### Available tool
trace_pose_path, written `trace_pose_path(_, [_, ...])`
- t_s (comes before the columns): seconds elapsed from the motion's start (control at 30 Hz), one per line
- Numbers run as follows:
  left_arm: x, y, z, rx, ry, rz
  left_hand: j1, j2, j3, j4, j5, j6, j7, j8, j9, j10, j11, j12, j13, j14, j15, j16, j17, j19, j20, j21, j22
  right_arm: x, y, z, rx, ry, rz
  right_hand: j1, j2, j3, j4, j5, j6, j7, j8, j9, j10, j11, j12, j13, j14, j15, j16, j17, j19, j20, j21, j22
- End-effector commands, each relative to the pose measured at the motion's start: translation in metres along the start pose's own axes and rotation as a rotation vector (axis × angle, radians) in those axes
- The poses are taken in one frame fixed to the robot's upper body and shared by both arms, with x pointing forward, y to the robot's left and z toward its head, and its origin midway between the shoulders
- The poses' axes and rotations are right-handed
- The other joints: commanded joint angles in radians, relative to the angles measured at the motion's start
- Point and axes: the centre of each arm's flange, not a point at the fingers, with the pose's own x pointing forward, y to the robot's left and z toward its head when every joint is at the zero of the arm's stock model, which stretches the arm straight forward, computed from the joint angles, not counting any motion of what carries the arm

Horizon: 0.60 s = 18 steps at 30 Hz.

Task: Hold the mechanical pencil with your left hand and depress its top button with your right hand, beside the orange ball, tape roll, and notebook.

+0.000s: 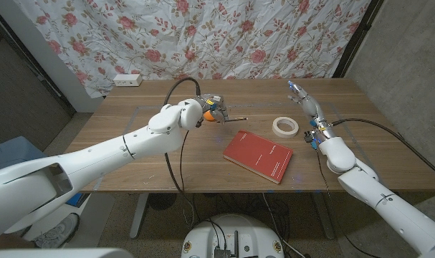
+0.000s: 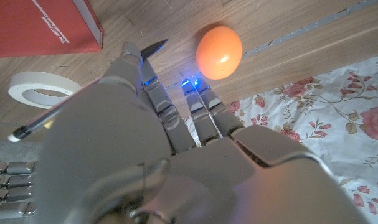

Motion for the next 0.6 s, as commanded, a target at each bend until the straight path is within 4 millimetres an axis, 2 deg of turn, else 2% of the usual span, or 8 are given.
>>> trace_pose_path(0.03, [0.005, -0.003, 0.008, 0.095, -0.003, -0.008, 0.002, 0.006, -0.004, 0.001, 0.004, 0.004, -0.003, 0.006, 0.002, 0.016, -0.017, 0.006, 0.004, 0.0, -0.162, 0.001, 0.001, -0.003, -0.087, -0.006, 0.002, -0.002, -0.009, -0.01, 0.054, 0.05, -0.04, -0.011, 0.006, 0.003, 0.006, -0.002, 0.001, 0.007, 0.002, 0.003, 0.004, 0.006, 0.001, 0.003, 0.006, 0.003, 0.004, -0.001, -0.001, -0.006, 0.0, 0.002])
trace_pose_path(0.6, [0.009, -0.015, 0.024, 0.202, -0.001, 0.0, 0.002, 0.007, -0.006, 0.001, 0.005, 0.004, -0.005, 0.006, 0.002, 0.016, -0.017, 0.006, 0.004, 0.0, -0.162, 0.001, 0.001, -0.007, -0.087, -0.007, 0.002, -0.007, -0.011, -0.017, 0.104, 0.072, -0.077, -0.012, 0.009, 0.006, 0.008, -0.002, -0.002, 0.01, 0.004, 0.003, 0.009, 0.004, 0.001, 0.003, 0.009, 0.002, 0.004, -0.004, 0.001, -0.01, 0.001, 0.002])
